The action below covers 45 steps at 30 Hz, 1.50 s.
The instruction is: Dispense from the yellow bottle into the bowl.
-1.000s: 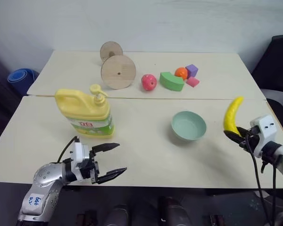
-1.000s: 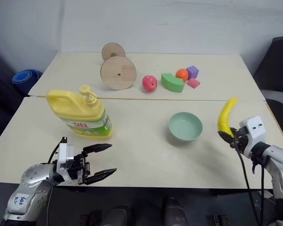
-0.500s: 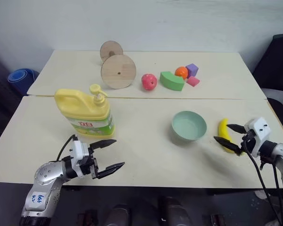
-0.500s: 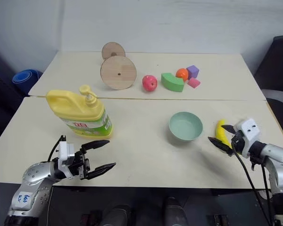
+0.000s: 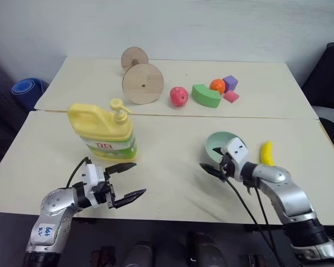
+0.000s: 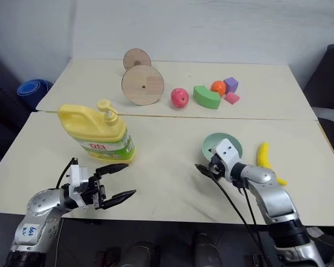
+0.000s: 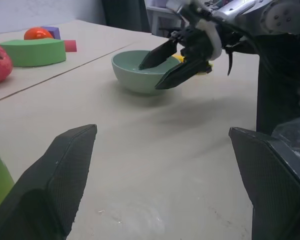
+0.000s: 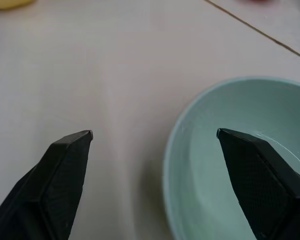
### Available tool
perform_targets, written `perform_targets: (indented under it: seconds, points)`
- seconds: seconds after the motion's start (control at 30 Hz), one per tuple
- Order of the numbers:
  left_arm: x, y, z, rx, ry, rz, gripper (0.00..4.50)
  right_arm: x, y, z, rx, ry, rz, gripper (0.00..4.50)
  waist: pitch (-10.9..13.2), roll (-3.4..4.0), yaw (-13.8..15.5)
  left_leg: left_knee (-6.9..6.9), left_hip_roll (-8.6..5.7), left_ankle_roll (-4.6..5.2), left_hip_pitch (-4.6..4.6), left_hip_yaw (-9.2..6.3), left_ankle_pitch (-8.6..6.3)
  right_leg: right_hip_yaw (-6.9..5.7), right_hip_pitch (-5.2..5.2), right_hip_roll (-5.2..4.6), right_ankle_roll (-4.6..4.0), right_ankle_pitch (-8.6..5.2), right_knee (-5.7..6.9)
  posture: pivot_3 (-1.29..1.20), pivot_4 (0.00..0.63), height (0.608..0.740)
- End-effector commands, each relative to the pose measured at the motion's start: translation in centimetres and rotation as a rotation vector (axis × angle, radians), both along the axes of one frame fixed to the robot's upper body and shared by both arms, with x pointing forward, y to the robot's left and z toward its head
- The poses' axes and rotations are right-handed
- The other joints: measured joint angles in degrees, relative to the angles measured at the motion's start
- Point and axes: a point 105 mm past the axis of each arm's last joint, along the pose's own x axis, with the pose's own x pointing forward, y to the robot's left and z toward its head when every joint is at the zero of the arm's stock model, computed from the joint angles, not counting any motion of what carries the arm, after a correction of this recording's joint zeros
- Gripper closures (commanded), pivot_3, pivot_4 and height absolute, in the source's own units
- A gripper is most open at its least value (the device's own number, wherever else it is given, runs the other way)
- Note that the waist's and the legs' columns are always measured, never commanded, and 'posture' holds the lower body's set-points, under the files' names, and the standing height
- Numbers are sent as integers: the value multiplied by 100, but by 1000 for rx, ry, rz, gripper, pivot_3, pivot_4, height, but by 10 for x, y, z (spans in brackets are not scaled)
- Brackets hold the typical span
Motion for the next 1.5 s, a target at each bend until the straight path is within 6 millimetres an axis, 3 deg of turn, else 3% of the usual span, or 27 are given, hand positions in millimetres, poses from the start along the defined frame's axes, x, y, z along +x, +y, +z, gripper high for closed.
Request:
perform_targets:
  seconds: [0.03,0.13,0.43,0.53,0.67,0.8,0.9,0.97,1.1,1.13,1.27,1.5]
  points:
    - [-2,1,6,1,-30,4,0,9,-1,2,-24,-27,-42,519,0,0,-1,0,2,-1,0,-1,1,-2,0,2,0,0,1,0,150,740]
    - [-2,4,4,3,-29,15,0,13,0,1,-25,-18,-48,1274,0,0,-2,2,2,-3,-2,-2,3,-4,-3,2,0,0,2,0,150,740]
    - [-5,27,10,-41,-52,140,0,12,14,17,-11,-40,29,4490,-2,-3,-94,2,5,-3,-5,-5,4,-4,-6,3,0,0,10,0,150,740]
    - [-7,33,13,-72,-55,179,0,11,16,22,-44,-55,75,4490,-2,-3,-93,-1,5,-2,-5,-4,4,-4,-8,3,0,0,10,0,150,740]
    - [-16,39,38,-182,-70,221,0,6,27,42,-63,-106,219,4490,-1,-4,-92,4,5,-2,-26,-5,4,-3,-22,2,1,1,12,0,150,740]
    - [-26,41,72,-291,-77,213,1201,-3,41,65,-103,-186,403,4500,-1,-5,-94,3,5,-3,-33,-5,4,-1,-30,2,1,1,12,0,150,740]
    - [-27,41,123,-350,-162,197,2116,-9,56,94,-140,-229,556,4500,11,-19,-93,7,6,-5,-35,-5,6,0,-34,2,1,1,14,0,150,740]
    - [-16,42,151,-354,-236,214,2786,-10,67,108,-165,-231,626,4500,11,-20,-76,9,5,-13,-35,-6,13,1,-39,2,0,1,25,0,150,740]
    - [12,41,180,-352,-312,232,4087,-8,87,125,-204,-186,688,4500,8,-25,-78,6,-2,-19,-34,-15,20,-7,-39,3,-2,2,32,0,150,740]
    - [19,38,184,-338,-314,230,4419,-8,91,127,-223,-164,701,4500,7,-27,-82,5,-1,-19,-36,-15,20,-9,-39,5,-1,2,38,0,150,740]
    - [51,31,182,-237,-298,269,4465,-16,116,140,-259,-142,765,4500,6,-29,-107,4,-3,-19,-49,-11,22,-29,-54,9,2,4,44,0,150,740]
    - [70,26,176,-198,-274,301,4465,-38,156,154,-245,-129,873,4500,6,-35,-188,0,-7,-20,-50,-11,21,-44,-70,9,5,6,43,0,150,740]
